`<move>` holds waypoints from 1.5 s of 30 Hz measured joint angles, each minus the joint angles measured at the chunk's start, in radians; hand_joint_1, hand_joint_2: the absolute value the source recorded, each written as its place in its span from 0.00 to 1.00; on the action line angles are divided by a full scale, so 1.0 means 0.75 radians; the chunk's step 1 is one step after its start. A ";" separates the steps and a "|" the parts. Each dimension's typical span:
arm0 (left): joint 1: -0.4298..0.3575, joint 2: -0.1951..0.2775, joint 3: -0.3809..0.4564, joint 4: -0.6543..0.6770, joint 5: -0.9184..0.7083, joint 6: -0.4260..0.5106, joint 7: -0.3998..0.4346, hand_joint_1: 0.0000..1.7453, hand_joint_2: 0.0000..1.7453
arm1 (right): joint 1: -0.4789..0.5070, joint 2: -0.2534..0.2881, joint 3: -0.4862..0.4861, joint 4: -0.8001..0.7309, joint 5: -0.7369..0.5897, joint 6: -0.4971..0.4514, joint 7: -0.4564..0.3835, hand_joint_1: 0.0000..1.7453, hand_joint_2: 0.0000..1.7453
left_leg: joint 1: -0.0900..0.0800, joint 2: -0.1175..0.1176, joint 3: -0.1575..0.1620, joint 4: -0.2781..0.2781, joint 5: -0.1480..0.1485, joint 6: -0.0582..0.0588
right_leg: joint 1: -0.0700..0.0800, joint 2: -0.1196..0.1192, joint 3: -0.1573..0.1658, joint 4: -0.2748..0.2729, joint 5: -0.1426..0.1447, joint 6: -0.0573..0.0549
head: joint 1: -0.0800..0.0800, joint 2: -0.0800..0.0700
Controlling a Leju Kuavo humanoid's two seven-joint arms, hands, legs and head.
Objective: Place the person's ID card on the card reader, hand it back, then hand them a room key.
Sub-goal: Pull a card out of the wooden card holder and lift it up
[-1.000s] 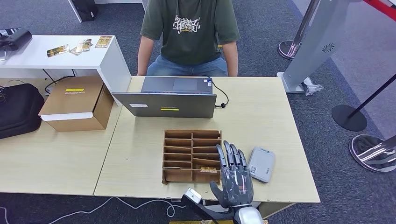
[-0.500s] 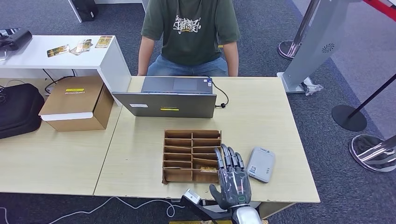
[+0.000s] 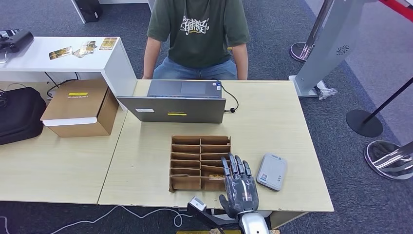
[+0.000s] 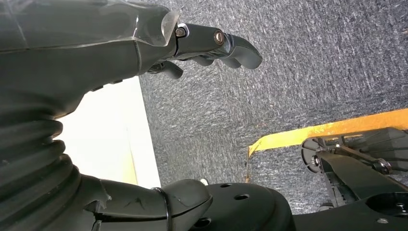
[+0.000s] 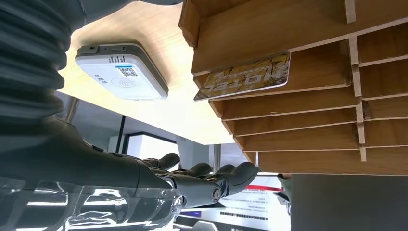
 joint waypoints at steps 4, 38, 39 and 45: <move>0.000 0.000 0.009 0.000 0.000 0.000 0.000 0.00 1.00 | 0.000 0.000 0.000 0.000 0.002 -0.001 0.001 0.00 1.00 | 0.000 0.000 0.000 0.000 0.000 0.000 | 0.000 0.000 0.000 0.000 0.000 0.000 | 0.000 0.000; 0.000 0.000 0.030 0.000 -0.046 -0.007 -0.004 0.00 1.00 | -0.039 0.016 0.001 0.024 -0.020 -0.032 -0.028 0.00 1.00 | 0.000 0.000 0.000 0.000 0.000 0.000 | 0.000 0.000 0.000 0.000 0.000 0.000 | 0.000 0.000; 0.000 0.000 0.031 0.000 -0.049 -0.009 -0.004 0.00 1.00 | -0.039 0.018 0.001 0.023 -0.014 -0.022 -0.021 0.00 1.00 | 0.000 0.000 0.000 0.000 0.000 0.000 | 0.000 0.000 0.000 0.000 0.000 0.000 | 0.000 0.000; -0.002 0.001 0.033 0.000 -0.058 -0.013 -0.004 0.00 1.00 | -0.048 0.019 0.000 0.044 -0.029 -0.030 -0.036 0.00 1.00 | 0.000 0.000 0.000 0.000 0.000 0.000 | 0.000 0.000 0.000 0.000 0.000 0.000 | 0.000 0.000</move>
